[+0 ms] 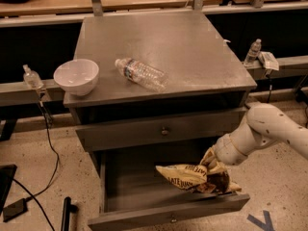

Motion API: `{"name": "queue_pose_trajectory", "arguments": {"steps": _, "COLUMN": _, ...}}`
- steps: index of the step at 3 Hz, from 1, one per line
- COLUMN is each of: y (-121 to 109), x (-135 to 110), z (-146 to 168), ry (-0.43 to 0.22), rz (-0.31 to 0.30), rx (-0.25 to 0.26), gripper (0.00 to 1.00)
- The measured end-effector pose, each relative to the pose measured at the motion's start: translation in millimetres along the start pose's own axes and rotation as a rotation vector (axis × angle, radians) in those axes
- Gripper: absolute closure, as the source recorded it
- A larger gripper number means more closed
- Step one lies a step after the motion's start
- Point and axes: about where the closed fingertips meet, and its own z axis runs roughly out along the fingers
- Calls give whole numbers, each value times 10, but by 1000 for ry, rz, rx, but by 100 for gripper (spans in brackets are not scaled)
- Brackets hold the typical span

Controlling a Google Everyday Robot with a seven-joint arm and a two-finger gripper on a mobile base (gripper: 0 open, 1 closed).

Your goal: Place brown chip bag into middle drawer

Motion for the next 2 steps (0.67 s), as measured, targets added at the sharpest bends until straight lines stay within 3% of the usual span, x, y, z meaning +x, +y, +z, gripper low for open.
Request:
{"name": "queue_pose_trajectory", "arguments": {"steps": 1, "y": -197, "x": 296, "z": 114, "ry": 17, "rz": 43, "rx": 11, "gripper": 75}}
{"name": "queue_pose_trajectory", "arguments": {"steps": 2, "y": -297, "x": 403, "z": 236, "ry": 16, "rz": 55, "rx": 7, "gripper": 52}}
